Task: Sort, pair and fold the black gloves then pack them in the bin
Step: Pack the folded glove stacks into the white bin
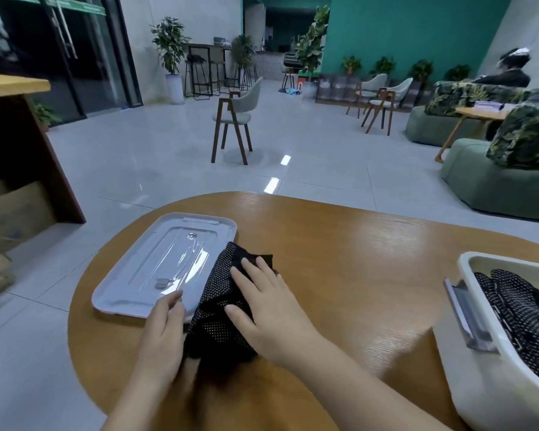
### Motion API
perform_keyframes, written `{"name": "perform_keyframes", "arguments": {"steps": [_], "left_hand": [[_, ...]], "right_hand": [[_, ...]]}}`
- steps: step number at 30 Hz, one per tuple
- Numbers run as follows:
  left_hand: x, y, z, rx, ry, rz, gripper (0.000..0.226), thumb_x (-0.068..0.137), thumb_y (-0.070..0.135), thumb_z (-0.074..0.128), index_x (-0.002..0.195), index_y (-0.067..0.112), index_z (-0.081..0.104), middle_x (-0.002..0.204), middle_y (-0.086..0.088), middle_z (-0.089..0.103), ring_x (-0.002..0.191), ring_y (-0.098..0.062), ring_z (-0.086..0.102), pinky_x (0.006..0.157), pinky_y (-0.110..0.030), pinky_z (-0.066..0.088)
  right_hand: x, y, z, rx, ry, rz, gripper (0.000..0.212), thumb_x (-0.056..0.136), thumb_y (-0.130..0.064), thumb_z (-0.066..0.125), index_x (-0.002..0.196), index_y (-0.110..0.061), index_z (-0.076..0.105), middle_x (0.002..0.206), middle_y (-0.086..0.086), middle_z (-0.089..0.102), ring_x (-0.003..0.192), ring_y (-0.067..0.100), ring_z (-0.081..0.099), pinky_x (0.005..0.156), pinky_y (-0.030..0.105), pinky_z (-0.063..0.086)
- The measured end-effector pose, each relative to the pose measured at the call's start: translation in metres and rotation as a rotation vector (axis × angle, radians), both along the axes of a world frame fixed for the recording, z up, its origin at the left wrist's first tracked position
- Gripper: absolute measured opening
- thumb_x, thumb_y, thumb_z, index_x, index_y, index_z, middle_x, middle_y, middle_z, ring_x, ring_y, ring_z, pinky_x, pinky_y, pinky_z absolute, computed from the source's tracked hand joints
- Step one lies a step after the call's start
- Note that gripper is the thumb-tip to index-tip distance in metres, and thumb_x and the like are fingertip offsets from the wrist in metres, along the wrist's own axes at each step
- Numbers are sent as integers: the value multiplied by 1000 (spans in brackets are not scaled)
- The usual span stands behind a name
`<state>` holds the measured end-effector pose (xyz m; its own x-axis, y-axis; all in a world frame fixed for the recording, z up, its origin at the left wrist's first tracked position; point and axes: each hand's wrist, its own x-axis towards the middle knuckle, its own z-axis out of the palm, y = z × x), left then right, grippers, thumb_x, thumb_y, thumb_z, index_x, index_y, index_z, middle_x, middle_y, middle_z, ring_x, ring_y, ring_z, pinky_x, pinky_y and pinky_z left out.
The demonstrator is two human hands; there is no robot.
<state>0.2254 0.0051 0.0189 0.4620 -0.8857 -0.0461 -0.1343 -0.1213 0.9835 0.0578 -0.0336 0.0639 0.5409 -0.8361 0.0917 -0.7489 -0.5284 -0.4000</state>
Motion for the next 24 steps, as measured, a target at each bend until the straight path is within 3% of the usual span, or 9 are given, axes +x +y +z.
{"name": "perform_keyframes", "arguments": {"steps": [3,5,7,10,13,15,19,22,24], "left_hand": [[6,-7,1,-19,29,-9,26,100,19,40,124,19,50,121,2,53,115,-11,49,73,-12,39],[15,-13,-3,-33,44,-29,25,97,28,45,122,27,51,127,5,51,121,-12,47,89,-20,43],[20,-15,-8,-31,-68,-47,29,92,36,47,120,34,52,129,12,49,125,-9,44,105,-34,37],[11,-13,-6,-87,-246,20,26,96,17,44,115,30,57,111,27,48,114,-15,51,101,-39,41],[-6,-8,-4,-92,-293,41,22,96,15,44,112,23,57,105,18,52,107,-18,52,93,-35,41],[-14,-7,-1,5,-184,-2,27,98,24,41,123,18,49,113,6,53,110,-15,50,92,-31,37],[-13,-14,6,154,30,-52,35,97,29,45,129,13,43,119,-2,55,110,-21,52,99,-38,39],[-9,-18,10,180,252,-46,31,95,19,52,121,2,51,113,-15,62,99,-26,59,85,-37,47],[-9,-15,16,174,366,-109,26,93,13,54,113,-4,57,102,-21,68,92,-30,64,75,-35,49]], "right_hand": [[-4,7,-15,-26,-7,-8,63,97,-52,26,150,-34,-1,157,-17,-12,138,1,-27,117,31,-10],[-8,9,-21,-22,-16,-22,66,92,-56,22,149,-37,-6,154,-22,-16,135,-3,-32,118,30,-9],[-14,10,-23,-5,-37,-33,65,94,-56,25,147,-39,-8,150,-26,-19,133,-6,-32,116,26,-9],[-19,10,-22,12,-65,-25,64,97,-53,32,147,-41,-7,147,-29,-20,132,-9,-31,112,21,-11],[-19,11,-24,8,-72,-17,64,97,-52,33,147,-41,-5,148,-29,-19,133,-9,-31,112,22,-10],[-19,12,-25,9,-84,-17,64,97,-52,35,147,-42,-3,147,-30,-18,133,-9,-30,112,21,-10],[-21,14,-26,10,-125,-24,63,96,-51,39,148,-39,5,146,-33,-10,134,-11,-25,111,17,-10],[-27,18,-26,30,-172,-43,70,92,-49,48,147,-35,7,142,-33,-3,134,-13,-19,111,13,-8],[-32,20,-25,67,-180,-61,81,89,-45,55,148,-34,0,145,-28,2,136,-11,-14,118,24,-2]]}}
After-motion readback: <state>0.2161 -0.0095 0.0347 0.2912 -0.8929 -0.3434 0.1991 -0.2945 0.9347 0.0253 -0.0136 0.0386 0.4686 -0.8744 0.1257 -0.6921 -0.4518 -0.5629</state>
